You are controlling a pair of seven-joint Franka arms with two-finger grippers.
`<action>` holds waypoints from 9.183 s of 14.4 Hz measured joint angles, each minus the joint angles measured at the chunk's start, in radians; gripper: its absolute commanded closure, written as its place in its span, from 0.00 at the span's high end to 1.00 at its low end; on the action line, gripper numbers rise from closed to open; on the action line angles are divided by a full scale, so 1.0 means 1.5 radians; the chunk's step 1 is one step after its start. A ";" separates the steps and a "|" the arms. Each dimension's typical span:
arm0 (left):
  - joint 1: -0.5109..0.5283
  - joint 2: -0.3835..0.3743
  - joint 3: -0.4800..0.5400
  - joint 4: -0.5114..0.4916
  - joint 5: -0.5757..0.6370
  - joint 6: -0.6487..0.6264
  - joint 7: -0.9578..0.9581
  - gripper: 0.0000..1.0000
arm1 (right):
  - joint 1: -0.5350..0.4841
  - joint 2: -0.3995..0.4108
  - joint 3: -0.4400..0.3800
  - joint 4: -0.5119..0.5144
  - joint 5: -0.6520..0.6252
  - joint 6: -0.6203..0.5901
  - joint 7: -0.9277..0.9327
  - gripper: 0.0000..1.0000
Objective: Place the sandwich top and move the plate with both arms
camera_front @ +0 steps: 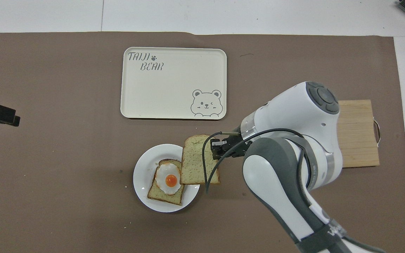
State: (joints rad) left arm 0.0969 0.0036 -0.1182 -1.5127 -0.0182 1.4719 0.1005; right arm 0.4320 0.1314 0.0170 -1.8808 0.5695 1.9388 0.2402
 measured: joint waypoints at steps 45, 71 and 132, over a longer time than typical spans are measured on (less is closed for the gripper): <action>0.067 -0.019 0.014 -0.314 -0.381 0.156 0.230 1.00 | 0.029 0.010 -0.019 -0.056 -0.215 0.156 0.049 1.00; -0.060 0.011 0.001 -0.683 -0.729 0.398 0.504 0.36 | -0.241 -0.136 -0.026 0.143 -0.402 -0.167 0.007 1.00; -0.048 0.488 -0.004 0.024 -0.680 0.303 0.234 0.00 | -0.241 -0.161 -0.059 0.154 -0.401 -0.258 -0.032 1.00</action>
State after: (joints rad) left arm 0.0244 0.7354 -0.1244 -1.4771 -1.0381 1.9269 0.4515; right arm 0.0704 -0.1101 -0.0712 -1.6505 -0.0315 1.5523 0.1921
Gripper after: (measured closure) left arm 0.952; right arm 0.000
